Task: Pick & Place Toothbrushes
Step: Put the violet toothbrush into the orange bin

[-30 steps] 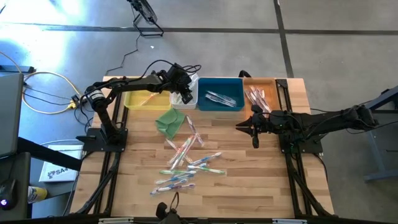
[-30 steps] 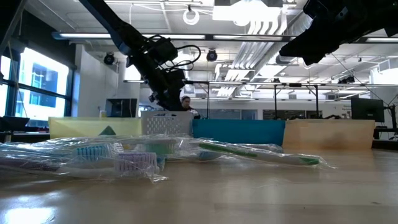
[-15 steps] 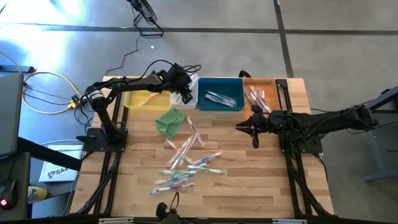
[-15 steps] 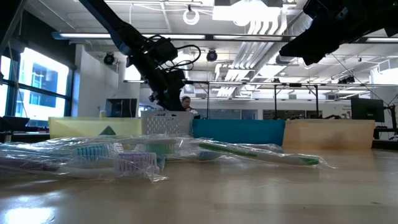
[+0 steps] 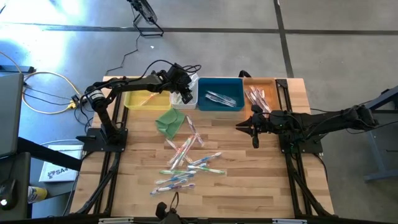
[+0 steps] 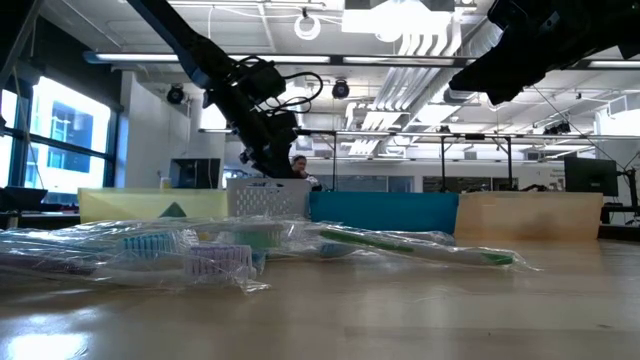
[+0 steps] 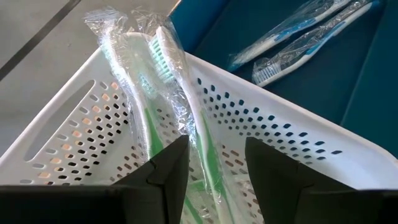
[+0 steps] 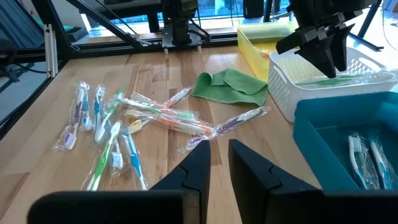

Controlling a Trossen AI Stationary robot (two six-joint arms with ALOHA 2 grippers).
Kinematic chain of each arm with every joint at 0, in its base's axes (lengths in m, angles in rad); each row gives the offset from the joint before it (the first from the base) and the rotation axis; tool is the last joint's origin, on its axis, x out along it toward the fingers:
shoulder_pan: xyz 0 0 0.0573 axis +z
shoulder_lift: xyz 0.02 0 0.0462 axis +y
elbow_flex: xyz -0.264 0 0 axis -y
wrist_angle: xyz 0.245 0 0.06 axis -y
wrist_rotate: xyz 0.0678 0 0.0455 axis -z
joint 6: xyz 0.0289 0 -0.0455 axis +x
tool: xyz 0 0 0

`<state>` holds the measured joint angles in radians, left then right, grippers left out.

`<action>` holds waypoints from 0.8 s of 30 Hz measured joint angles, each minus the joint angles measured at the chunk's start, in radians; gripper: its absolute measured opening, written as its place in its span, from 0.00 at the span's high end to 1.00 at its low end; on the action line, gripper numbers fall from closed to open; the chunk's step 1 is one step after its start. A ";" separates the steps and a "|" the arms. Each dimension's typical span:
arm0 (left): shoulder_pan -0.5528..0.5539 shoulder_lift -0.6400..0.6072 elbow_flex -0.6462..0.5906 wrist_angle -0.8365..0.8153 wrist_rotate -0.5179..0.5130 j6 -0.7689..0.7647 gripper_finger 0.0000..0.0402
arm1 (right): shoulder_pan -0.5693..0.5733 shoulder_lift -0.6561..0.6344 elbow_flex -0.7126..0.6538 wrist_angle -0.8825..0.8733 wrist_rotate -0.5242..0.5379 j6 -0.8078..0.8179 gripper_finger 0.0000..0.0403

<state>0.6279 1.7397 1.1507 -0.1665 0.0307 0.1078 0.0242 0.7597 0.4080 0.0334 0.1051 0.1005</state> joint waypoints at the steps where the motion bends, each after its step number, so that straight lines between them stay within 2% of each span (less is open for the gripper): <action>1: 0.000 0.000 0.000 0.000 0.000 0.000 0.61 | 0.000 0.000 0.000 0.000 0.000 0.000 0.88; 10: 0.000 0.000 0.000 0.000 0.001 0.002 0.61 | 0.000 0.000 0.000 0.000 -0.001 0.000 0.88; 16: -0.044 -0.023 0.000 -0.056 0.016 0.130 0.61 | 0.000 0.000 0.000 0.000 -0.003 0.009 0.88; 24: -0.168 -0.151 0.000 -0.077 -0.164 0.221 0.61 | 0.000 0.000 0.000 0.000 -0.002 0.038 0.88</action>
<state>0.4595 1.5892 1.1511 -0.2437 -0.1329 0.3283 0.0238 0.7597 0.4080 0.0330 0.1032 0.1390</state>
